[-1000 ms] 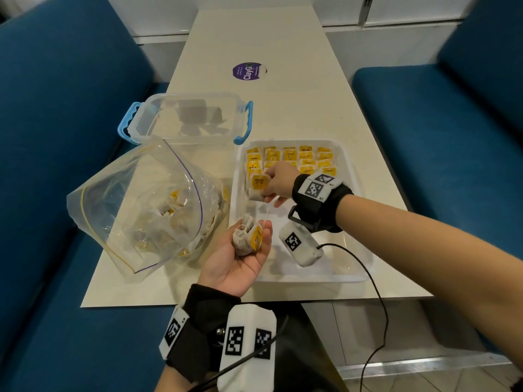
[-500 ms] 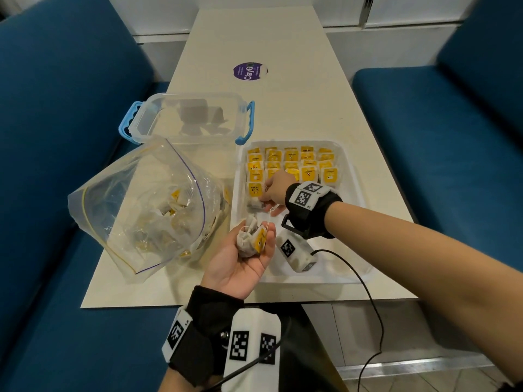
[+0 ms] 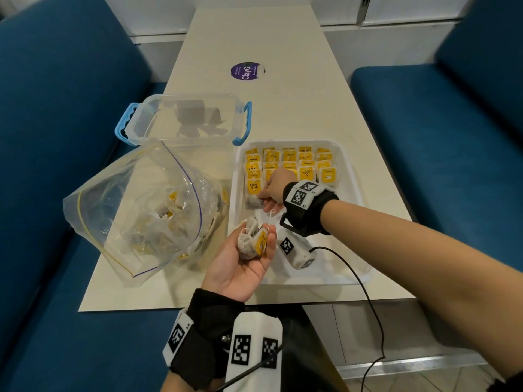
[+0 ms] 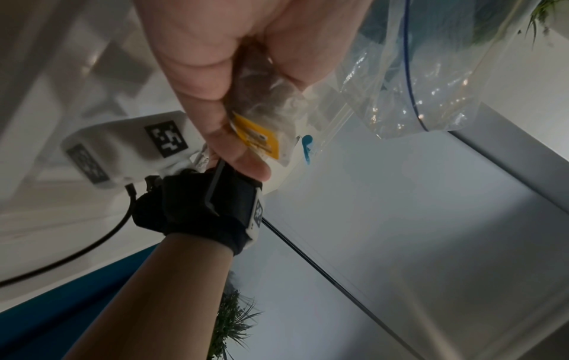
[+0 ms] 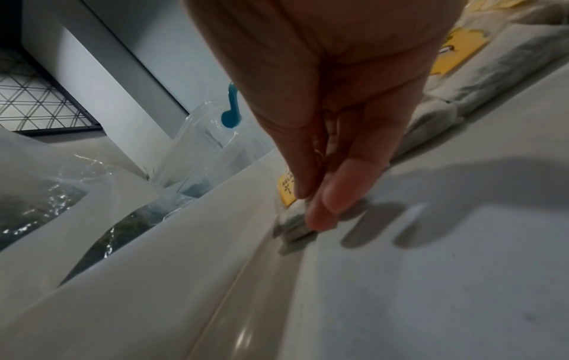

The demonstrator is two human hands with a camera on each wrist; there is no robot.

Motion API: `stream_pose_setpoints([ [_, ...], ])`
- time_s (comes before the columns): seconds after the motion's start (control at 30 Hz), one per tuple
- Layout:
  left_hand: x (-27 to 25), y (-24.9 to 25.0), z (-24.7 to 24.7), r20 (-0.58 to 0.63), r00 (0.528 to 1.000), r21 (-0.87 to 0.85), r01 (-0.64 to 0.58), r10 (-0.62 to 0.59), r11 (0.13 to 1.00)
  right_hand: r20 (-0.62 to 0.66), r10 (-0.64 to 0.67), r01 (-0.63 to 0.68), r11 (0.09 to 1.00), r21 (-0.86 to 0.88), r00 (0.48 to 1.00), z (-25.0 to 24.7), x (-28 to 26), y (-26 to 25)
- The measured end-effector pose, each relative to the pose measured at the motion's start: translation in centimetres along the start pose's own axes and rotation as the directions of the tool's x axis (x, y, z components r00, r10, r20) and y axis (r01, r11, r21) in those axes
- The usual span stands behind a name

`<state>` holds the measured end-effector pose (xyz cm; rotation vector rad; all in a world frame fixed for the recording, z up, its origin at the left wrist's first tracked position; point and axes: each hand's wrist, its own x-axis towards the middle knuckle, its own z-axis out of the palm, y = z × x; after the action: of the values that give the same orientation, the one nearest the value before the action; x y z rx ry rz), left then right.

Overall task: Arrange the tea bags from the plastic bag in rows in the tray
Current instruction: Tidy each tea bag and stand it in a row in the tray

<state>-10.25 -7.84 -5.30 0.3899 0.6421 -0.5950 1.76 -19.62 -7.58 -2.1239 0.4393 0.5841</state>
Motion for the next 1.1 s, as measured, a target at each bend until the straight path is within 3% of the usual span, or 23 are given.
stream_pose_setpoints([
  [0.33,-0.1,0.0,0.0,0.004,1.0,-0.007,-0.014,0.014,1.0,0.003,-0.032,0.032,0.996,-0.088,0.999,0.5,0.2,-0.1],
  [0.5,-0.1,0.2,-0.2,0.005,0.999,-0.012,-0.032,0.032,0.999,0.035,-0.011,0.011,1.0,-0.025,0.999,-0.3,-0.3,-0.3],
  [0.77,-0.4,0.3,0.0,-0.005,0.998,-0.035,-0.064,0.064,0.997,0.005,-0.144,0.144,0.987,-0.071,0.99,-2.0,-2.6,-0.9],
  [0.87,-0.5,0.4,0.2,0.013,0.998,-0.057,-0.068,0.069,0.996,-0.02,-0.357,0.348,0.921,-0.177,0.934,-3.1,-4.9,-1.5],
  [0.97,-0.3,0.5,0.6,0.05,0.995,-0.064,-0.083,0.086,0.994,0.057,-0.603,0.595,0.761,-0.259,0.796,-4.1,-8.3,-1.8],
  [1.03,-0.1,0.6,1.0,0.092,0.99,-0.056,-0.098,0.103,0.994,0.17,-0.673,0.69,0.67,-0.273,0.72,-4.5,-10.2,-1.6],
  [1.1,0.0,0.7,1.6,0.113,0.987,-0.016,-0.112,0.113,0.994,0.253,-0.677,0.72,0.613,-0.325,0.691,-4.6,-11.3,-1.0],
])
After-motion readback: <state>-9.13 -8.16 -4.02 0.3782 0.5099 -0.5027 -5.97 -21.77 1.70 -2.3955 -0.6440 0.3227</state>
